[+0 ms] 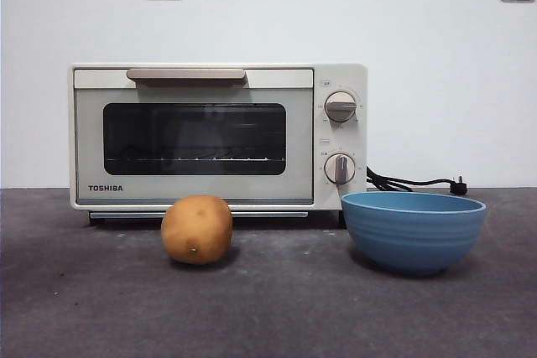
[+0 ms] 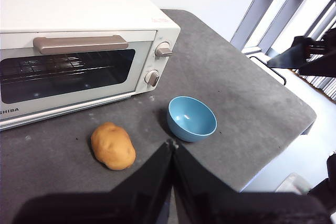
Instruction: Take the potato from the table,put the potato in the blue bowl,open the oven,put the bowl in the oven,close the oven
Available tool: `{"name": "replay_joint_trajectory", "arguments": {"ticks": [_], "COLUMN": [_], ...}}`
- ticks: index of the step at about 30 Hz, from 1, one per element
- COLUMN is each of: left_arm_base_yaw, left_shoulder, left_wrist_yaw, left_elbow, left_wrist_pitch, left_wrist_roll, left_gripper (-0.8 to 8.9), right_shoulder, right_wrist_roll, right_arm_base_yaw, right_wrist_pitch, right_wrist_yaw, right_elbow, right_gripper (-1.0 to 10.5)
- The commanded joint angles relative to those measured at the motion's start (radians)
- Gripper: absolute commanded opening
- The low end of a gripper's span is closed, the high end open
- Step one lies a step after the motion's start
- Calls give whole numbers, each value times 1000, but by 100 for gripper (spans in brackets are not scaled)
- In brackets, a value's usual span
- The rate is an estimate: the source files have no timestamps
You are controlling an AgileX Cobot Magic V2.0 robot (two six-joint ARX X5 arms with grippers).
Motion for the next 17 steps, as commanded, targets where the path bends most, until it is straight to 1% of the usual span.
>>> {"name": "replay_joint_trajectory", "arguments": {"ticks": [1,4,6,10,13,17], "left_arm_base_yaw": [-3,-3,-3,-3,-3,-3], "left_shoulder": [-1,-1,-1,-1,-1,-1], "left_wrist_yaw": [5,5,5,5,5,5], "left_elbow": [1,1,1,1,1,1], "left_wrist_pitch": [2,2,2,2,2,2], "left_wrist_roll": [13,13,13,14,14,13], "left_gripper": [-8,-8,-8,-8,-8,-8], "right_shoulder": [66,156,220,370,490,647], "right_wrist_roll": [50,83,102,103,102,102], "right_arm_base_yaw": [72,162,214,301,339,372], "right_wrist_pitch": [72,162,221,285,290,291], "right_wrist_yaw": [40,86,133,232,302,370], "right_elbow": [1,2,4,47,114,215], "right_gripper": [661,661,661,661,661,661]}}
